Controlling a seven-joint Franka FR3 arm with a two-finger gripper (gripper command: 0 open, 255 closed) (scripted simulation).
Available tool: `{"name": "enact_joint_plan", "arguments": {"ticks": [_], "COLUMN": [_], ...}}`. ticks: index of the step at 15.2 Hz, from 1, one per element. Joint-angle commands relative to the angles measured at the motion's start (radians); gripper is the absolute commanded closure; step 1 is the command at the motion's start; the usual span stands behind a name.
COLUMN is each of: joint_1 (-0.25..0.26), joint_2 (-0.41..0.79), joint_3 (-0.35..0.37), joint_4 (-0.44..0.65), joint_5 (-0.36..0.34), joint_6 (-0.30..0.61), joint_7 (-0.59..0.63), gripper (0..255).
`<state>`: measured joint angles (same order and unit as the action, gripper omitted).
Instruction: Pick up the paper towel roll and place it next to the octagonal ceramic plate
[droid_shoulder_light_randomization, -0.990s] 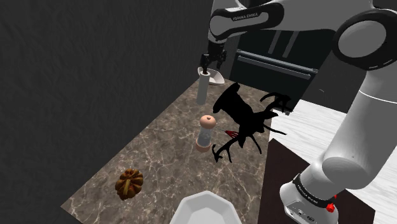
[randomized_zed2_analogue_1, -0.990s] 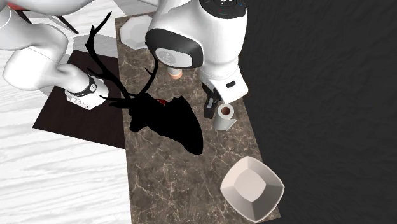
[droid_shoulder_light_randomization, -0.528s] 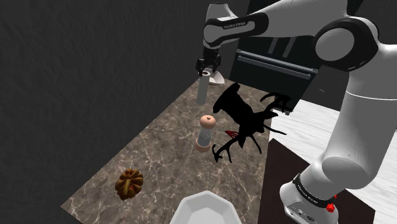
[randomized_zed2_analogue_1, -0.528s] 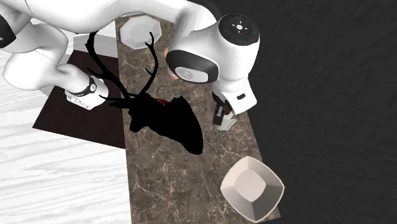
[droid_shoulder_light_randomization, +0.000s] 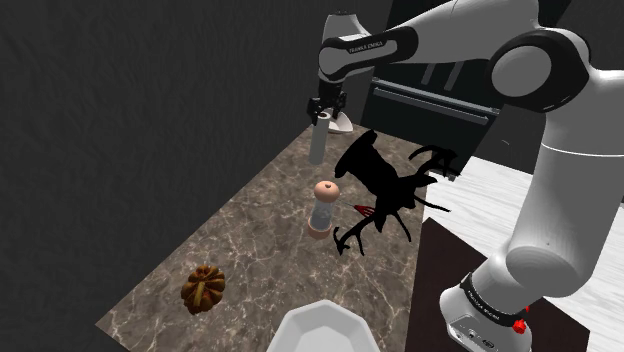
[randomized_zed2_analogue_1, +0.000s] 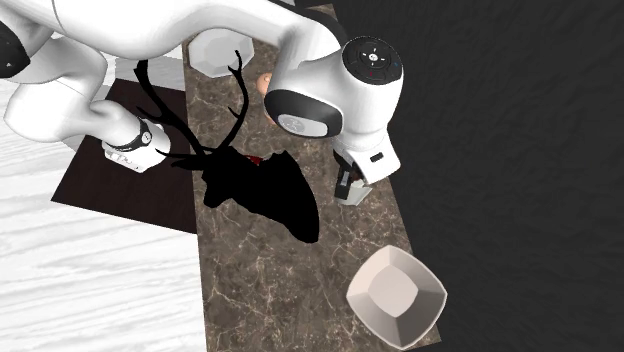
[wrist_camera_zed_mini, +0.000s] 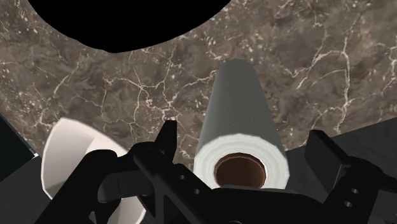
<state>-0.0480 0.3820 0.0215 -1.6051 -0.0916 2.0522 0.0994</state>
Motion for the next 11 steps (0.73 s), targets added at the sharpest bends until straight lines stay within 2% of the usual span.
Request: {"name": "enact_joint_plan", "arguments": {"ticks": [1,2,3,11], "joint_1": [0.0,0.0,0.0,0.0], "joint_2": [0.0,0.0,0.0,0.0], "joint_3": [0.0,0.0,0.0,0.0], "joint_4": [0.0,0.0,0.0,0.0], "joint_5": [0.0,0.0,0.0,0.0], "joint_6": [0.0,0.0,0.0,0.0], "joint_7": [0.0,0.0,0.0,0.0], "gripper": [0,0,255,255]}}
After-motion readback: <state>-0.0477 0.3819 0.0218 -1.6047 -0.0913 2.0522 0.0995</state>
